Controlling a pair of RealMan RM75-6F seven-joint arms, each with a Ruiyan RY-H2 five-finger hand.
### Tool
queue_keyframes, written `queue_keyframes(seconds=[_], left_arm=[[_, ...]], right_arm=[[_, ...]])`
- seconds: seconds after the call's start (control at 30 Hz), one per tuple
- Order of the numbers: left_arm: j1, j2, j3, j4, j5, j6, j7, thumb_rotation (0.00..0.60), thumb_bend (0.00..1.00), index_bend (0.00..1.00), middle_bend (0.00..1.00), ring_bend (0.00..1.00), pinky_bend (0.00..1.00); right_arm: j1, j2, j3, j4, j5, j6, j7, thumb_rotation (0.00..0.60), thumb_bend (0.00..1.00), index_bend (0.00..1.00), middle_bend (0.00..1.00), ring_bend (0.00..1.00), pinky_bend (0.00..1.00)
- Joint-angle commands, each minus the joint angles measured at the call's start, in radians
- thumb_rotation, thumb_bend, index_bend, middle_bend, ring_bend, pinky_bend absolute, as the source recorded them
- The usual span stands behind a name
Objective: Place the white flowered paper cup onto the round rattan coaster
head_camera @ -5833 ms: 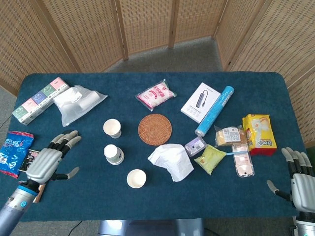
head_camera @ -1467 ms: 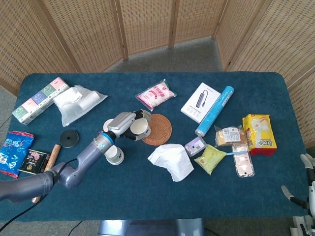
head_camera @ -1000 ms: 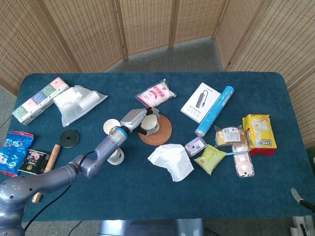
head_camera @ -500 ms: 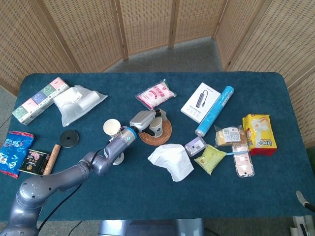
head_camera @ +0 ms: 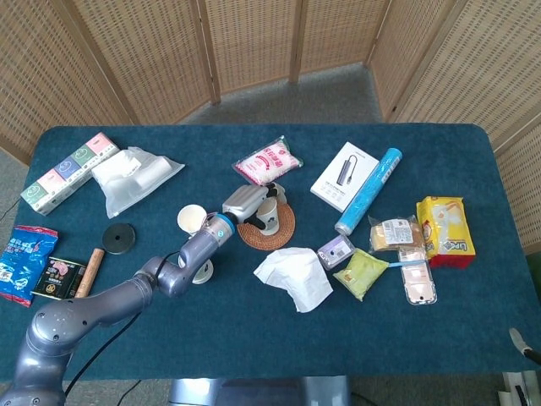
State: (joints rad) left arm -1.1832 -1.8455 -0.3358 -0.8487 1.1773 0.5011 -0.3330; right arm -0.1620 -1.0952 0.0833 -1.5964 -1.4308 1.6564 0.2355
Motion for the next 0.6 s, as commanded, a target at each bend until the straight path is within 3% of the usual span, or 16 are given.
queue_keyframes(seconds=[0.03, 0.23, 0.4, 0.5, 0.6], left_arm=[[-0.003, 0.002, -0.001, -0.002, -0.001, -0.001, 0.004, 0.600, 0.37, 0.32, 0.21, 0.23, 0.36], [-0.014, 0.015, 0.001, -0.020, -0.002, -0.015, 0.017, 0.600, 0.37, 0.27, 0.20, 0.21, 0.33], [-0.019, 0.044, 0.011, -0.056, 0.005, -0.047, 0.019, 0.600, 0.37, 0.08, 0.09, 0.06, 0.11], [-0.018, 0.068, 0.018, -0.088, 0.011, -0.064, 0.014, 0.582, 0.37, 0.01, 0.02, 0.00, 0.03], [-0.012, 0.093, 0.022, -0.122, 0.021, -0.063, 0.010, 0.519, 0.37, 0.00, 0.00, 0.00, 0.00]], right_arm=[[0.000, 0.000, 0.001, 0.000, 0.000, 0.000, 0.001, 0.600, 0.25, 0.00, 0.00, 0.00, 0.00], [-0.003, 0.000, 0.003, 0.000, -0.001, 0.003, 0.004, 0.600, 0.25, 0.00, 0.00, 0.00, 0.00], [-0.004, 0.001, 0.004, 0.001, -0.004, 0.005, 0.007, 0.600, 0.25, 0.00, 0.00, 0.00, 0.00], [-0.004, 0.001, 0.005, 0.000, -0.006, 0.006, 0.008, 0.600, 0.25, 0.00, 0.00, 0.00, 0.00], [-0.004, 0.002, 0.006, -0.002, -0.010, 0.007, 0.009, 0.600, 0.25, 0.00, 0.00, 0.00, 0.00]])
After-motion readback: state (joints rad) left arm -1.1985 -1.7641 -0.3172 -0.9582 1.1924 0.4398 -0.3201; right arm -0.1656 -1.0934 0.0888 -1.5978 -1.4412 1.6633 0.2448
